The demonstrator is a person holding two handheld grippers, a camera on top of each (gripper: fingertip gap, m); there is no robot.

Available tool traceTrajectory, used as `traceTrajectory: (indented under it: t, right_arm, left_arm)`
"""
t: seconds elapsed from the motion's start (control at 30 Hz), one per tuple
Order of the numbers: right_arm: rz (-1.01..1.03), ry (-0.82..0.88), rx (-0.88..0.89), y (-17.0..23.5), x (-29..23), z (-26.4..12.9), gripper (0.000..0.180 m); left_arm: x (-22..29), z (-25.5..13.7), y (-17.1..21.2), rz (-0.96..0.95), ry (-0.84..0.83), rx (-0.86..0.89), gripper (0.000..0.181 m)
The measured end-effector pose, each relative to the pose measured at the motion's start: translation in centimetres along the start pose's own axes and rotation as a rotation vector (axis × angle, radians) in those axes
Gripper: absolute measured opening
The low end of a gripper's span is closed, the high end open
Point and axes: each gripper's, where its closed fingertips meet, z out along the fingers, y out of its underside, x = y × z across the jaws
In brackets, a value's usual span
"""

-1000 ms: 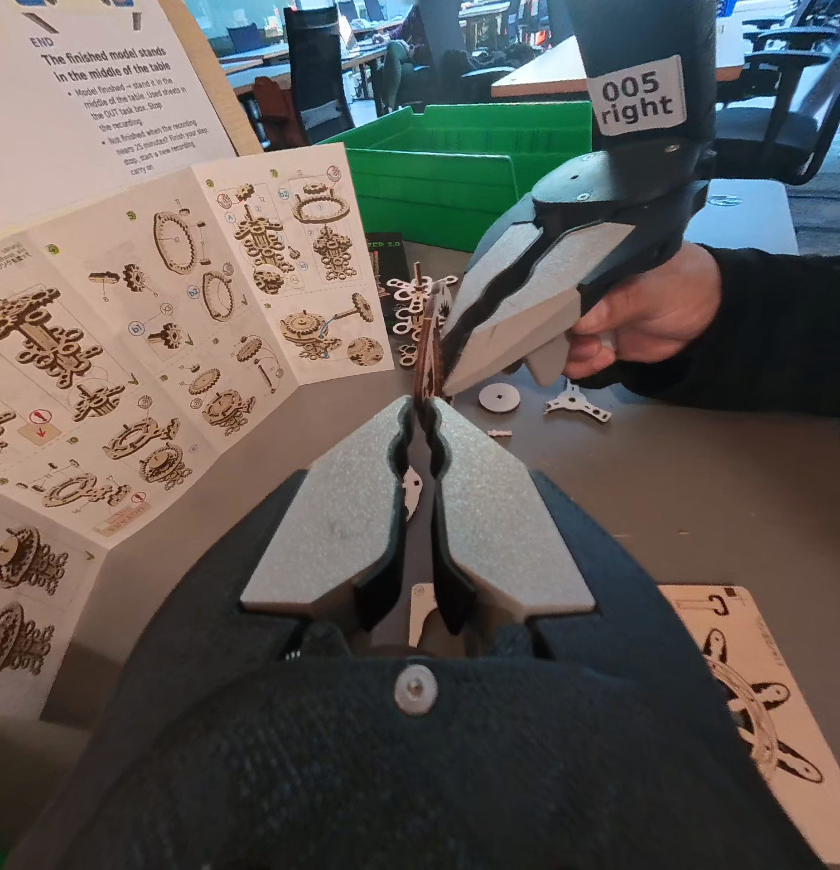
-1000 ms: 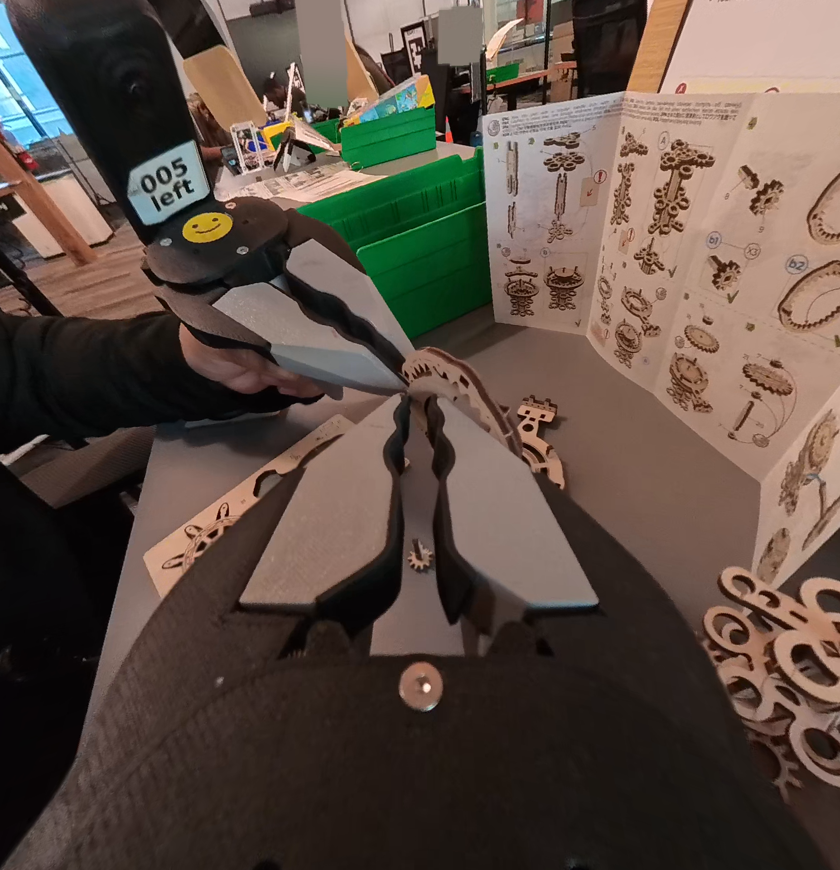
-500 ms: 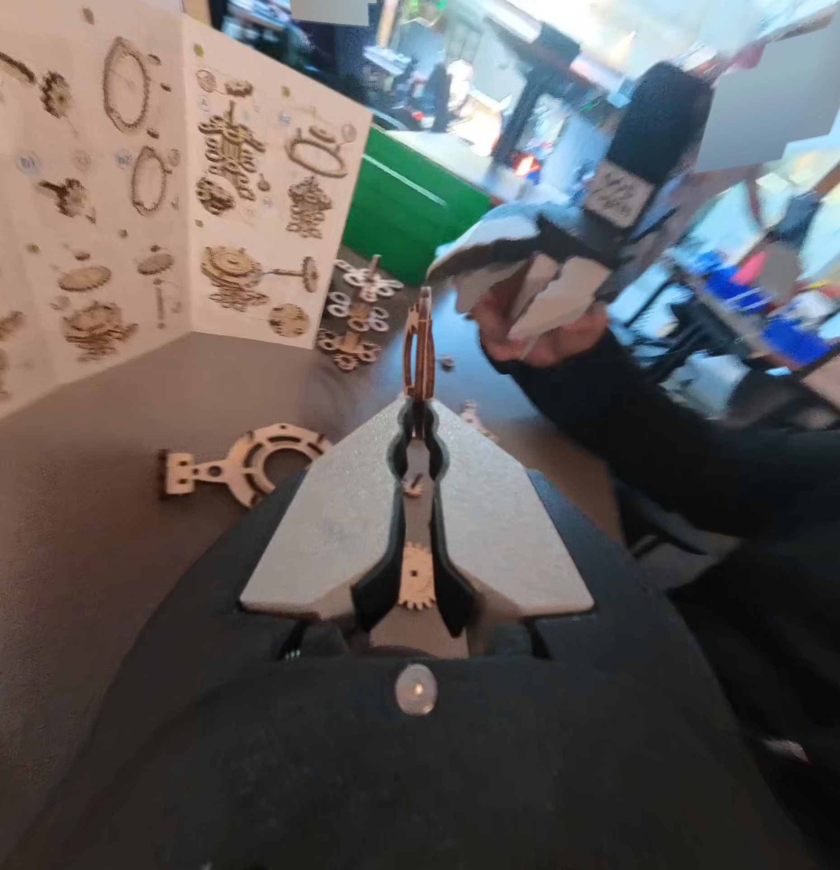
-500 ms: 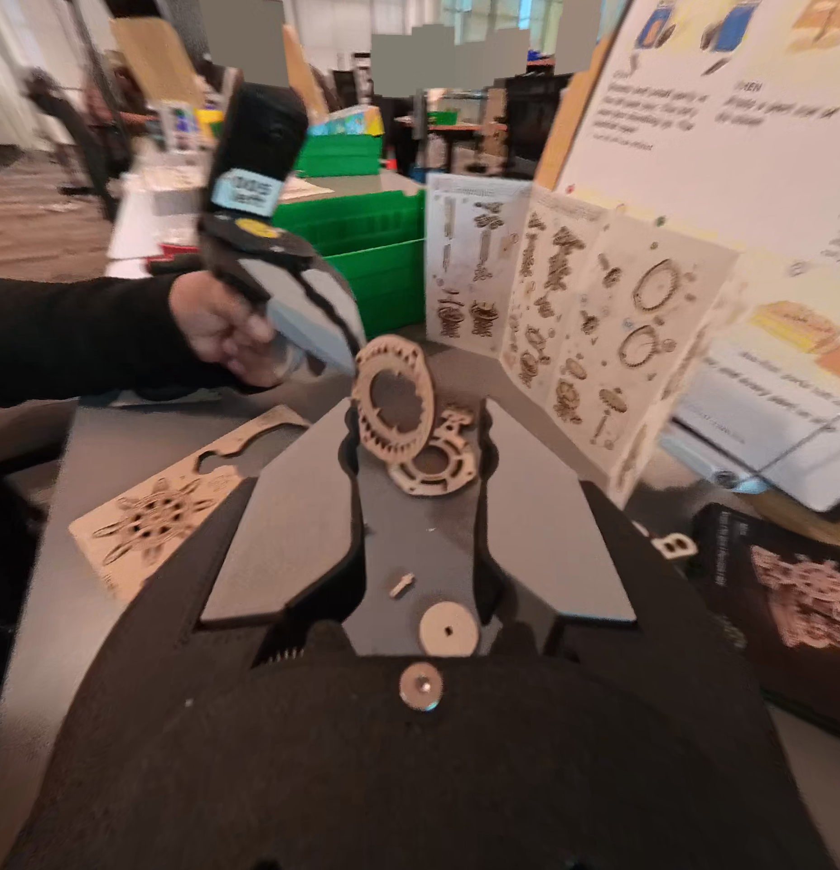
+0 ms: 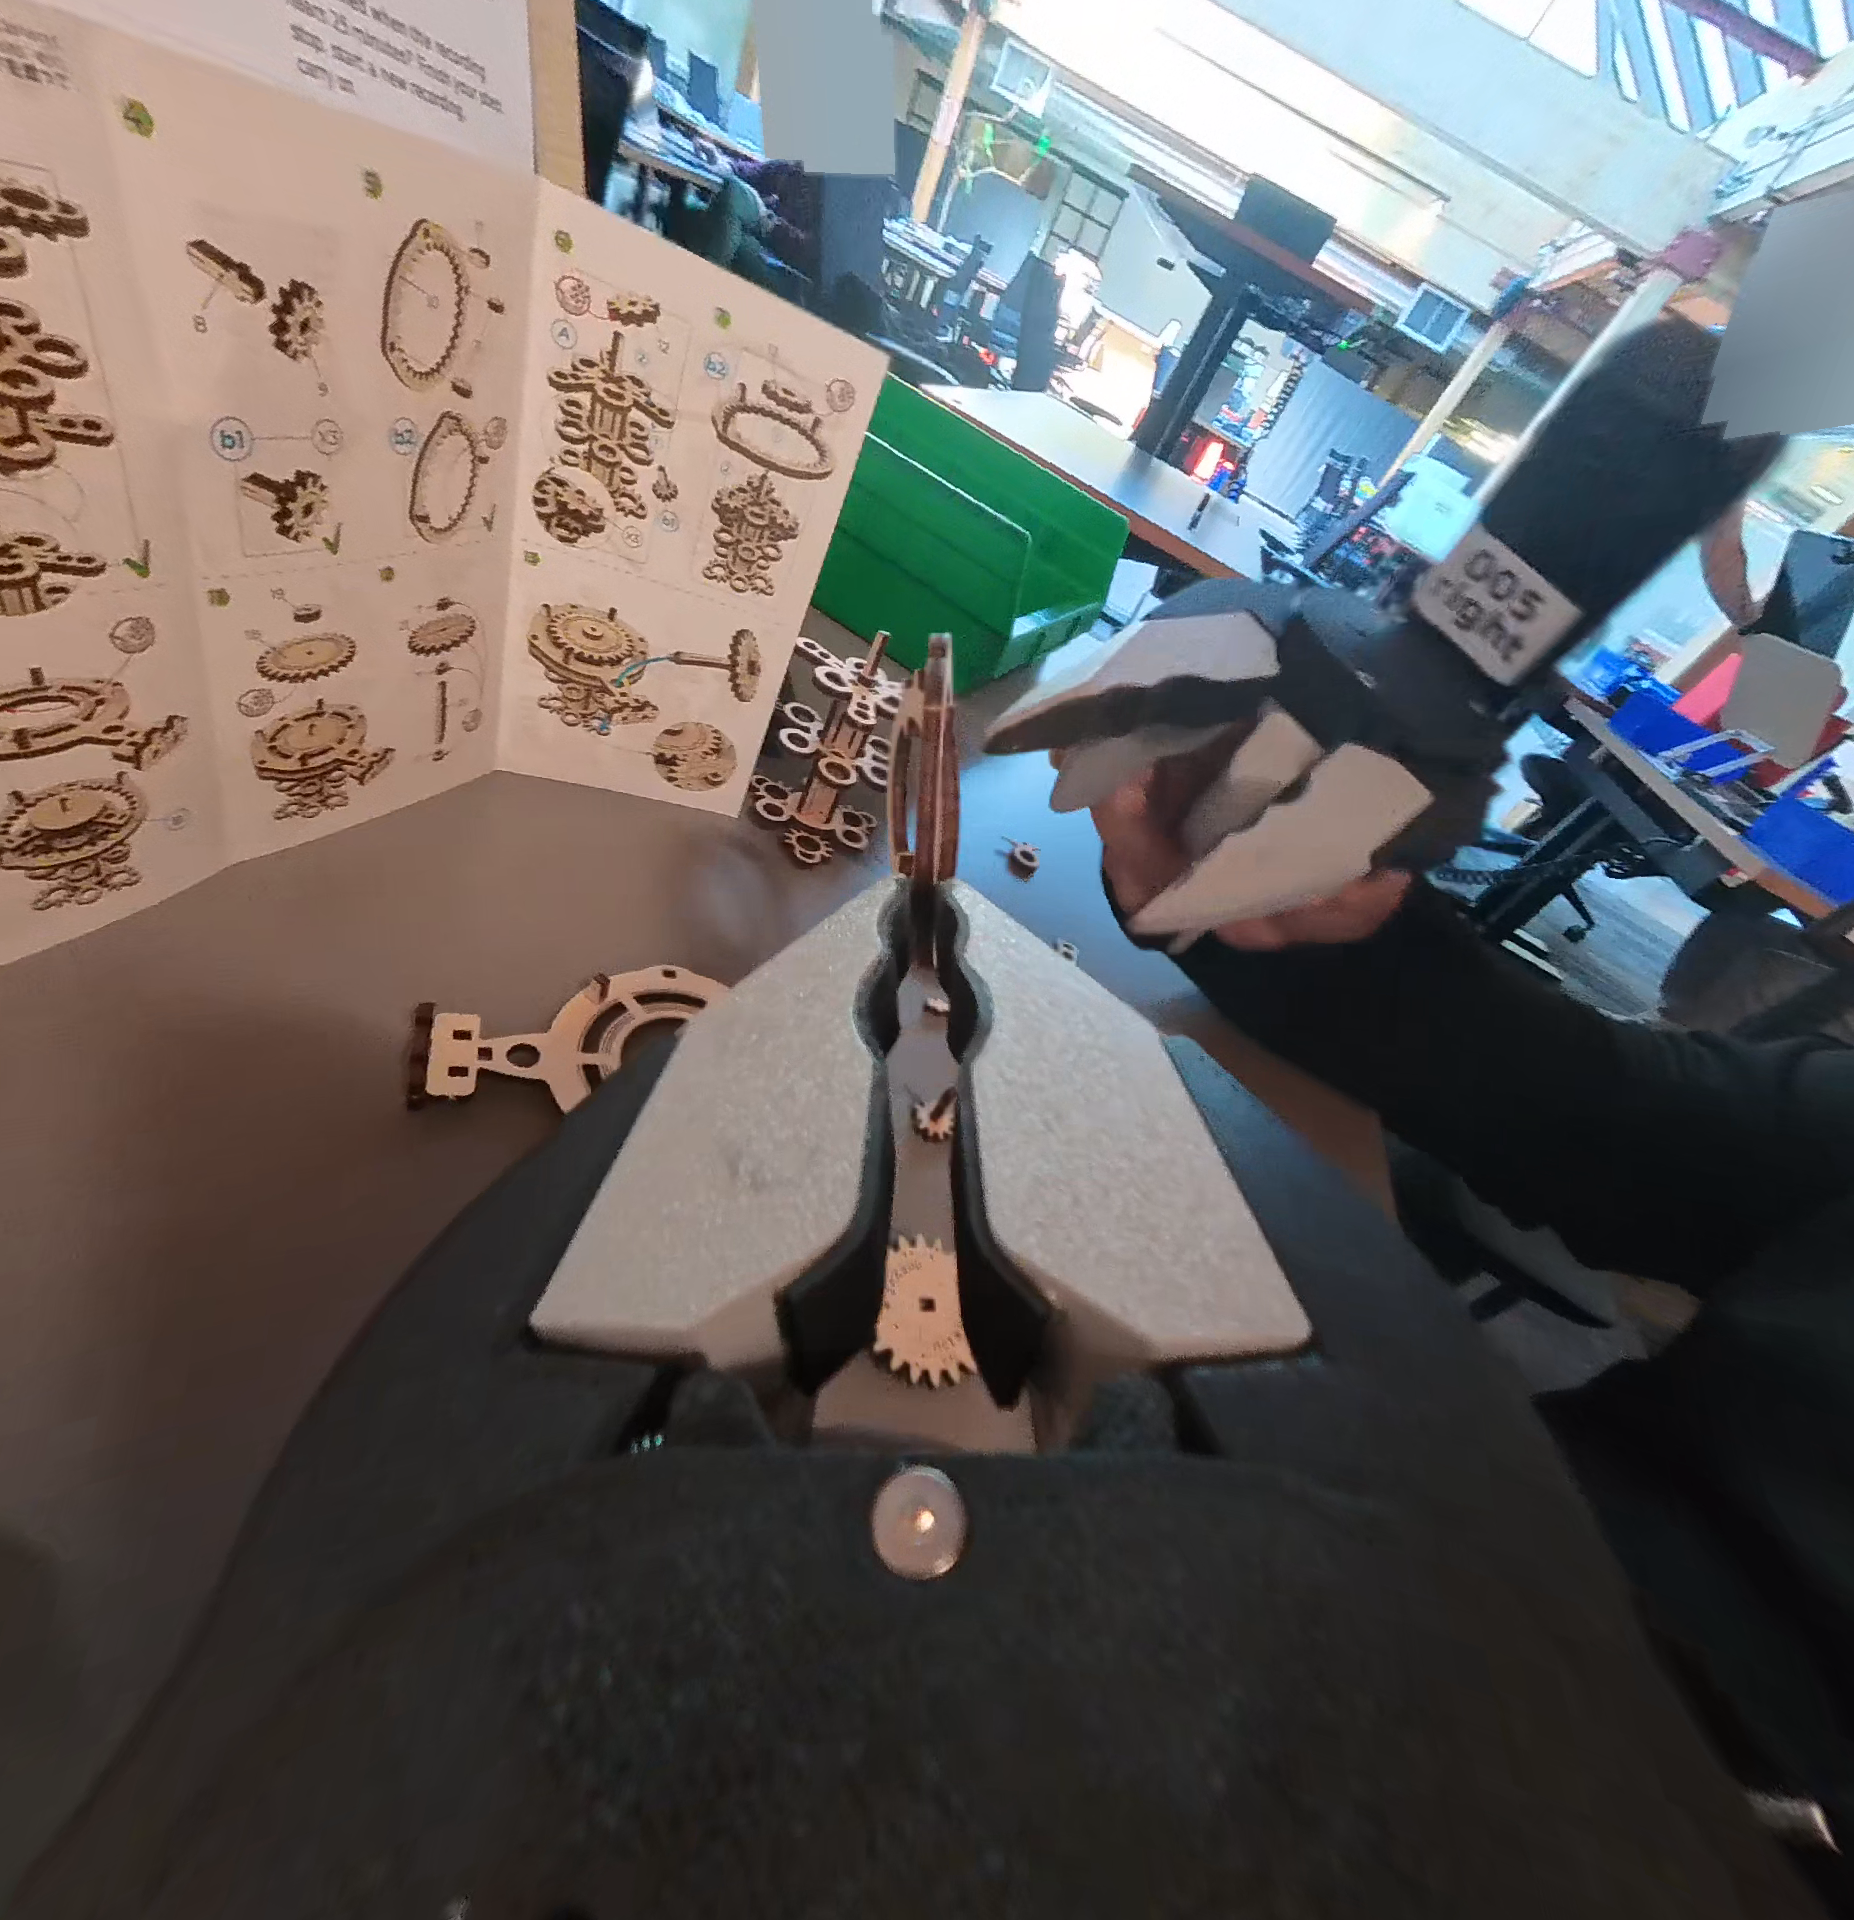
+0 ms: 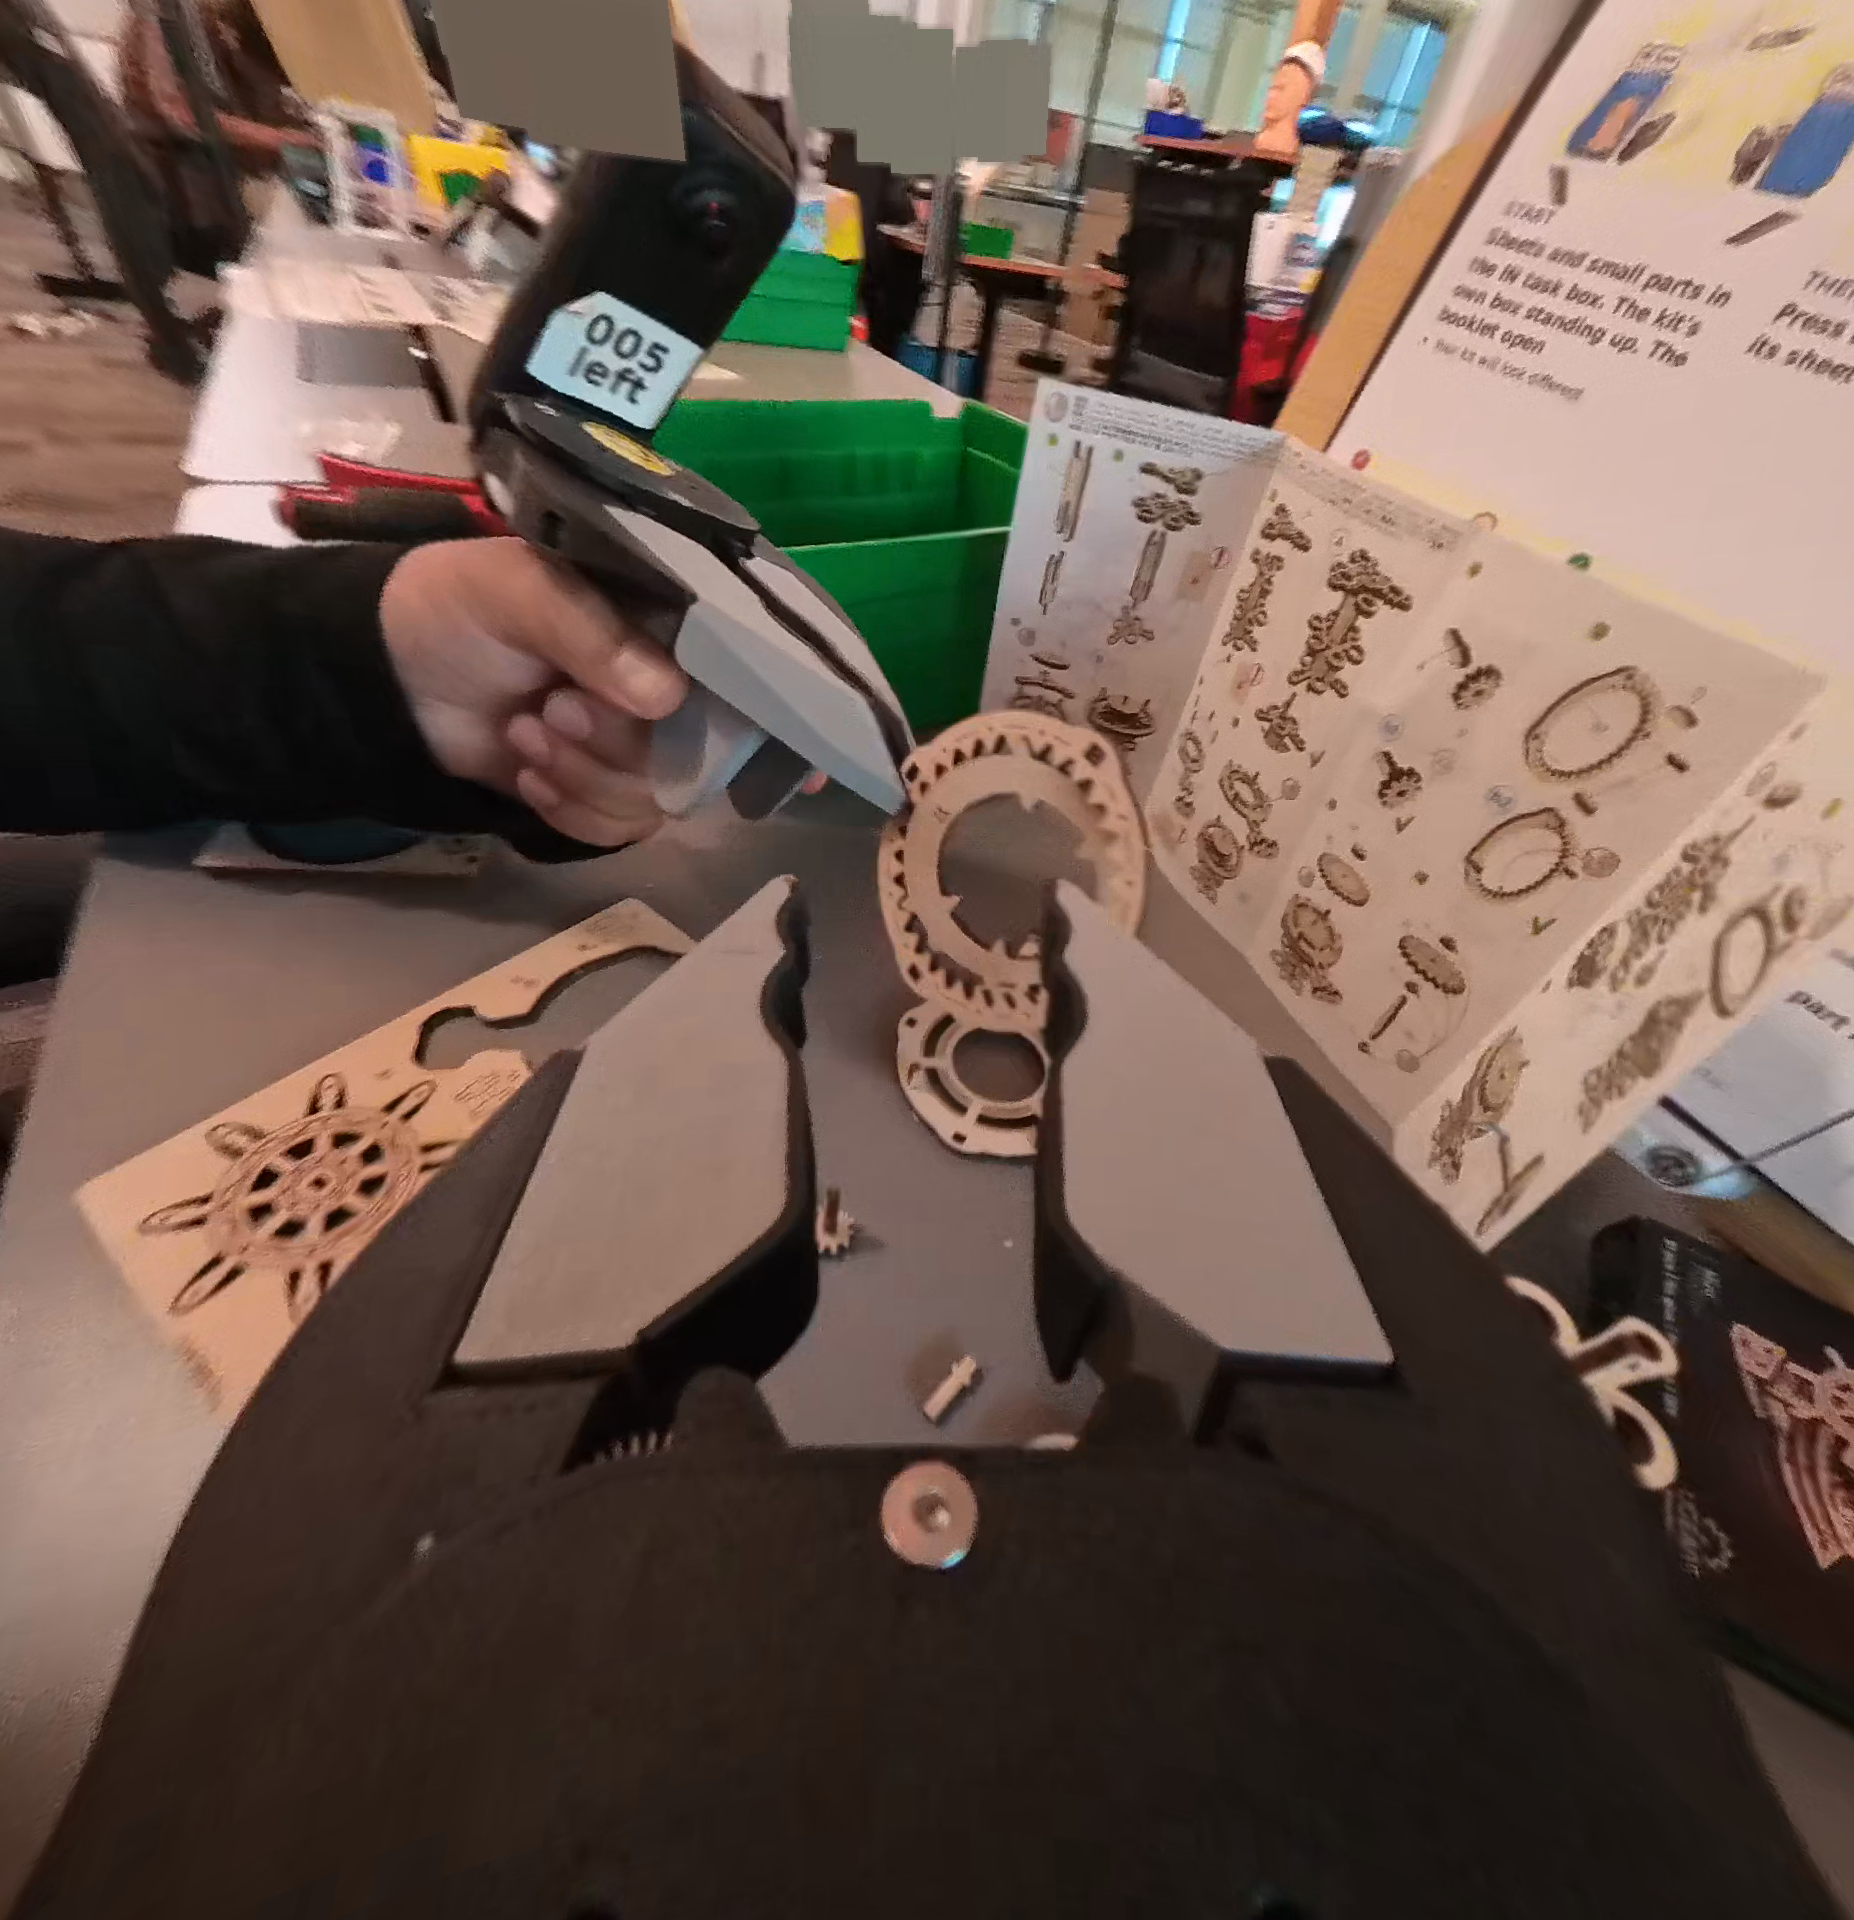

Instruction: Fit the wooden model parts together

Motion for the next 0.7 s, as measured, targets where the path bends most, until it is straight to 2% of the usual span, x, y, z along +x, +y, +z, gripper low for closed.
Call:
traceTrajectory:
  t: [0.1, 0.17, 0.4, 0.57, 0.63, 0.7]
  right_arm:
    - [0.041, 0.185, -0.061, 0.8, 0.9, 1.5, 0.054]
    - [0.114, 0.199, -0.079, 1.4, 0.6, 2.2, 0.055]
    - [0.252, 0.209, -0.026, 1.4, 1.3, 2.1, 0.032]
    - [0.189, 0.246, -0.01, 1.1, 1.2, 2.1, 0.022]
    - [0.135, 0.229, 0.0, 0.7, 0.5, 2.3, 0.008]
    - [0.054, 0.237, 0.017, 0.1, 0.3, 2.1, 0.006]
  left_arm:
    - [-0.2, 0.5, 0.4, 0.005, -0.031, 0.005, 0.0]
    - [-0.1, 0.8, 0.6, 0.012, -0.039, -0.001, 0.0]
    - [0.7, 0.8, 0.3, 0.062, -0.049, 0.013, 0.0]
    - [0.7, 0.9, 0.3, 0.075, -0.075, 0.013, 0.0]
    - [0.8, 0.7, 0.2, 0.054, -0.051, 0.021, 0.0]
    - [1.2, 0.5, -0.1, 0.03, -0.018, 0.033, 0.0]
